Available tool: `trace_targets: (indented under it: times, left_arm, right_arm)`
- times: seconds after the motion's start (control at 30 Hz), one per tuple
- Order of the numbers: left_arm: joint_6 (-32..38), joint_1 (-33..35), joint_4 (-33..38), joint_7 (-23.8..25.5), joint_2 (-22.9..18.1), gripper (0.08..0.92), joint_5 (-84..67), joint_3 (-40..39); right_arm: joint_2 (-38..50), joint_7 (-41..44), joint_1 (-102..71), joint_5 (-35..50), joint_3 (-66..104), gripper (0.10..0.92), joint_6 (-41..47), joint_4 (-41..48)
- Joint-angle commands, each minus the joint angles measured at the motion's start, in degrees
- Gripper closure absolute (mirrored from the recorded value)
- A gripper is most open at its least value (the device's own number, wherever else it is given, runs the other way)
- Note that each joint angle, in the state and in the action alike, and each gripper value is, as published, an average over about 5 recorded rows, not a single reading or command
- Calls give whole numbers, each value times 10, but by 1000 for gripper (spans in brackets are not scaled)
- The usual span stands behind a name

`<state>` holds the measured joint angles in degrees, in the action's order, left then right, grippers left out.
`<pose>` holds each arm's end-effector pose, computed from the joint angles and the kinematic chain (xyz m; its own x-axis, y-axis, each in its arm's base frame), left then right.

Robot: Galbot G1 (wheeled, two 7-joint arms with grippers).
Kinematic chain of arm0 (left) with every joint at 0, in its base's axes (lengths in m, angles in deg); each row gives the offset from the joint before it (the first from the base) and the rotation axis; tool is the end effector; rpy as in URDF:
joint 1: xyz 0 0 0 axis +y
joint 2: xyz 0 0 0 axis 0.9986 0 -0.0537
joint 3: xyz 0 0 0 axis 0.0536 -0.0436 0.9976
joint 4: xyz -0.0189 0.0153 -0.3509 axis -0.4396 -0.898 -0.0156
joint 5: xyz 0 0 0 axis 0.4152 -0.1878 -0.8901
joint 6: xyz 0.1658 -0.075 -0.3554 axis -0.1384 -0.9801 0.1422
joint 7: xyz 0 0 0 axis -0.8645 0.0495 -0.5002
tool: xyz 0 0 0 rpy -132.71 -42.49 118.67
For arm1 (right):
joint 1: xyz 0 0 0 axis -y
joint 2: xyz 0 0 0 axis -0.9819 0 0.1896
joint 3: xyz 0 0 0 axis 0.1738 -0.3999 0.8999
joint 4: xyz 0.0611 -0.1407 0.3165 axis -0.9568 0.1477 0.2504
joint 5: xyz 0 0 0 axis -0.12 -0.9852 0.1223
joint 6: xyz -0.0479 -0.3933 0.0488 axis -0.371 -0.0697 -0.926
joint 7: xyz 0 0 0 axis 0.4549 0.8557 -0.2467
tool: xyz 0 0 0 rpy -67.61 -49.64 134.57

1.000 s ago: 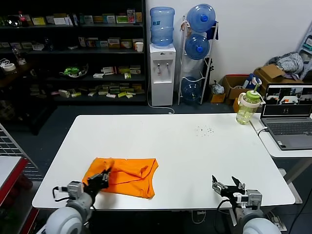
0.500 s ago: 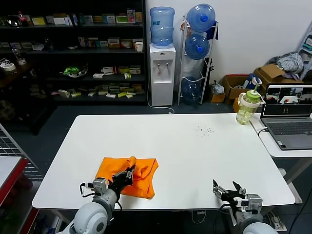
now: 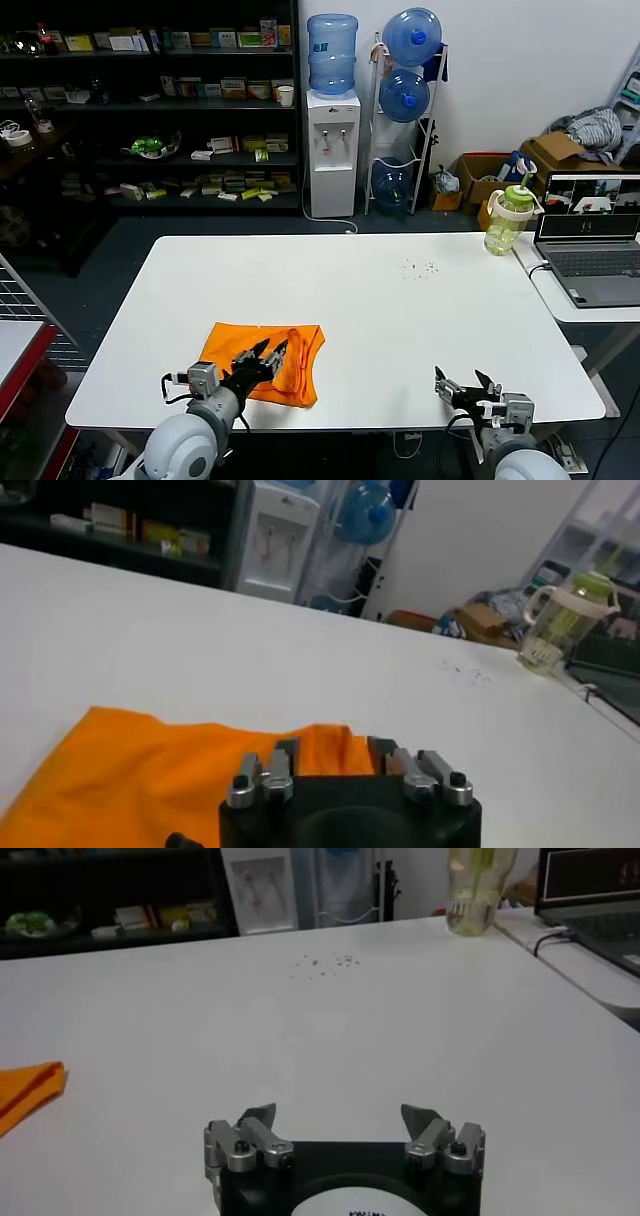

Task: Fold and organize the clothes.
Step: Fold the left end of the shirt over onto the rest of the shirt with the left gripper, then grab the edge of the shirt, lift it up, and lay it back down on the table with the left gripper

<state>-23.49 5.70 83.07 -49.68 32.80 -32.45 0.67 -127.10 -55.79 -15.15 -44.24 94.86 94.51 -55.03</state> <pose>0.2884 -0.0180 -0.2919 -0.8300 0.3356 0.4456 0.2157 0.9298 -0.2984 0.2477 -0.0621 -0.3069 -0.8286 0.0084 0.5598 0.0550 0.9963 0.0665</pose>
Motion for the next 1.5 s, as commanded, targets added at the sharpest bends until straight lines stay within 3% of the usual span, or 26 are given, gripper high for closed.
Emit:
trace_targets:
  times: [0.03,0.23,0.33,0.5,1.2,1.33,1.5]
  left_arm:
    - [-15,7,6,17,146,405,-62,72]
    - [-2,-14,-105,143,228,236,-79,79]
    - [-11,-22,-145,179,236,190,-89,67]
    - [-22,-26,-168,196,225,177,-92,53]
    - [-44,-70,-195,192,192,182,-120,33]
    - [-44,-71,-197,191,188,247,-114,30]
    - [-44,-67,-197,191,185,391,-109,28]
  right_arm:
    - [-1,1,11,3,-6,203,-1,5]
    - [-2,6,11,1,-12,203,-3,8]
    - [-3,7,11,0,-15,203,-4,8]
    - [-1,7,11,1,-14,203,-3,7]
    - [-2,5,10,0,-15,203,0,7]
    - [-1,4,10,1,-15,203,0,6]
    - [-1,4,9,1,-15,203,0,6]
